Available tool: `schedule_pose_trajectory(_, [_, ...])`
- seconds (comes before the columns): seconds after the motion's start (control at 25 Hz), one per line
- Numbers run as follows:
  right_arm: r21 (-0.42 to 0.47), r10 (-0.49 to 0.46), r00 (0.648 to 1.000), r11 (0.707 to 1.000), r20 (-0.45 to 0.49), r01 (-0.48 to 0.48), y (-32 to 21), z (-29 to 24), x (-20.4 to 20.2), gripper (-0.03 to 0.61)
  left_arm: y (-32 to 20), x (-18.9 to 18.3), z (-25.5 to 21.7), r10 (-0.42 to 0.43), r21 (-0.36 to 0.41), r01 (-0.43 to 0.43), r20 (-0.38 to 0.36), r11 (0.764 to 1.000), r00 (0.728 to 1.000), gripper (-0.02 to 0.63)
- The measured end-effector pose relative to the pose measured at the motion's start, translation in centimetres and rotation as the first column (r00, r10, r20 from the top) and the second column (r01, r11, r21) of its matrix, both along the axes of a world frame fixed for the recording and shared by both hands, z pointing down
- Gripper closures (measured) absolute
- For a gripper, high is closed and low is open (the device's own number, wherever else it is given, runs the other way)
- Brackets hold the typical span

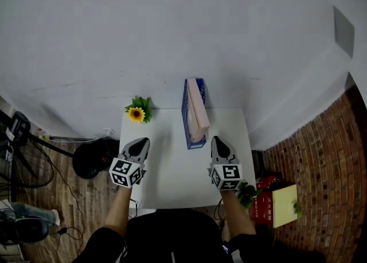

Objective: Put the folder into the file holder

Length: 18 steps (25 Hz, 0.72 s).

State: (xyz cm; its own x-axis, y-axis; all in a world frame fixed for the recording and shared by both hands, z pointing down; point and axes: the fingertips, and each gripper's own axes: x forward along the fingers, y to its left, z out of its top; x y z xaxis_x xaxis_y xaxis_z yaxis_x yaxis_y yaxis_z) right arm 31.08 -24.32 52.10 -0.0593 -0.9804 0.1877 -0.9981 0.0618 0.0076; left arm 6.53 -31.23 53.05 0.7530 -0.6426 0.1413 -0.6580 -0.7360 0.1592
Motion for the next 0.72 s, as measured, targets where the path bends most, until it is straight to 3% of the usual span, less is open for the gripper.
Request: schedule_pose_trajectory(0.72, [-0.015,0.002,1.0,1.0,0.011,-0.002,-0.1,0.98,0.18,0.569,-0.15,0.41,0.49,-0.002,-0.008,0.002,-0.001,1.0,1.0,0.583])
